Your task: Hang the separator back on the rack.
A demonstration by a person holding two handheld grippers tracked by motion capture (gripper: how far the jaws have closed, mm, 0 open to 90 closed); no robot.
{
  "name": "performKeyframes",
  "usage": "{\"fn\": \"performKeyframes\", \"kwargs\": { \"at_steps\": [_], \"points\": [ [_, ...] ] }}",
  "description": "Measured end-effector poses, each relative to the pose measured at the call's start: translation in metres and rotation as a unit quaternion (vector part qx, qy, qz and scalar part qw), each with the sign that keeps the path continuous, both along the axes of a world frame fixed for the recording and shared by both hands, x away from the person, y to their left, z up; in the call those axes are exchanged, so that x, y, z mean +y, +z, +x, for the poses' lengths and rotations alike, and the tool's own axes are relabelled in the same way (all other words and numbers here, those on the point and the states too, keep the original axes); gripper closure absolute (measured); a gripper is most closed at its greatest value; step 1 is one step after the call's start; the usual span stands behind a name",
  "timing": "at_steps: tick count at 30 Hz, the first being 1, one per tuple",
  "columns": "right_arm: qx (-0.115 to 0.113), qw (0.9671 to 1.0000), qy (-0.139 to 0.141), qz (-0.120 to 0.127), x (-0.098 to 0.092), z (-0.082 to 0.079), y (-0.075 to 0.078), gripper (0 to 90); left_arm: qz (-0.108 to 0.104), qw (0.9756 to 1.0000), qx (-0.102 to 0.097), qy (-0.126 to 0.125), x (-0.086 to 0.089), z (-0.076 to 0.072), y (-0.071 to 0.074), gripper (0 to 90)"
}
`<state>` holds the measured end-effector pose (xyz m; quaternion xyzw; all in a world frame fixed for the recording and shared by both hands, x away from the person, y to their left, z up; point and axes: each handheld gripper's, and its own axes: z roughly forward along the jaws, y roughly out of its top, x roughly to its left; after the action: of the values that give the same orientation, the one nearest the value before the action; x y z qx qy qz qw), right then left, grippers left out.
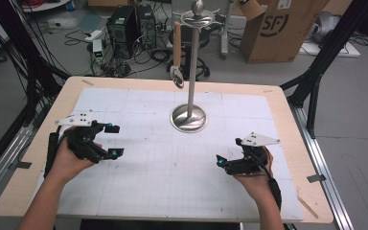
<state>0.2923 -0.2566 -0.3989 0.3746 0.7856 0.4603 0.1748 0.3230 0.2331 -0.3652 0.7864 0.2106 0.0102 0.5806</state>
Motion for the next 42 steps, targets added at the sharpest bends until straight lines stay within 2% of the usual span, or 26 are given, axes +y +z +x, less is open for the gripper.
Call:
{"fn": "performKeyframes", "kwargs": {
  "at_steps": [4,6,8,12,14,18,24,27,32,42],
  "points": [
    [0.000,1.0000,0.001,-0.003,0.000,0.000,0.000,0.1,0.003,1.0000,-0.005,0.005,0.002,-0.004,-0.003,4.5],
    [0.000,1.0000,0.001,-0.001,0.000,0.000,0.000,0.1,-0.013,0.9998,-0.009,0.009,0.006,-0.012,-0.005,1.6],
    [-0.002,1.0000,0.002,0.000,0.001,0.000,0.000,0.1,-0.019,0.9997,-0.014,0.009,0.009,-0.018,-0.009,1.7],
    [0.000,1.0000,0.003,0.001,0.001,0.000,0.000,0.1,-0.011,0.9998,-0.013,0.012,0.012,-0.020,-0.011,1.7],
    [-0.002,1.0000,0.005,0.000,0.001,0.000,0.000,0.1,-0.020,0.9996,-0.011,0.018,0.016,-0.021,-0.015,1.6],
    [-0.001,1.0000,0.005,0.003,0.000,0.000,0.000,0.1,-0.021,0.9995,-0.009,0.022,0.019,-0.021,-0.021,1.6],
    [-0.002,1.0000,0.008,-0.004,0.001,-0.001,0.000,0.1,-0.003,0.9996,-0.012,0.024,0.013,-0.021,-0.027,1.6],
    [-0.002,1.0000,0.007,-0.002,0.002,-0.001,-0.001,0.1,-0.012,0.9997,-0.007,0.021,0.011,-0.020,-0.028,1.6],
    [-0.001,1.0000,0.008,-0.004,0.002,-0.001,-0.002,0.1,0.002,0.9999,-0.005,0.012,0.008,-0.016,-0.034,1.6],
    [0.000,0.9999,0.009,-0.009,0.002,-0.001,-0.002,0.1,0.005,0.9999,-0.008,0.010,0.008,-0.018,-0.034,1.6]
  ]
}}
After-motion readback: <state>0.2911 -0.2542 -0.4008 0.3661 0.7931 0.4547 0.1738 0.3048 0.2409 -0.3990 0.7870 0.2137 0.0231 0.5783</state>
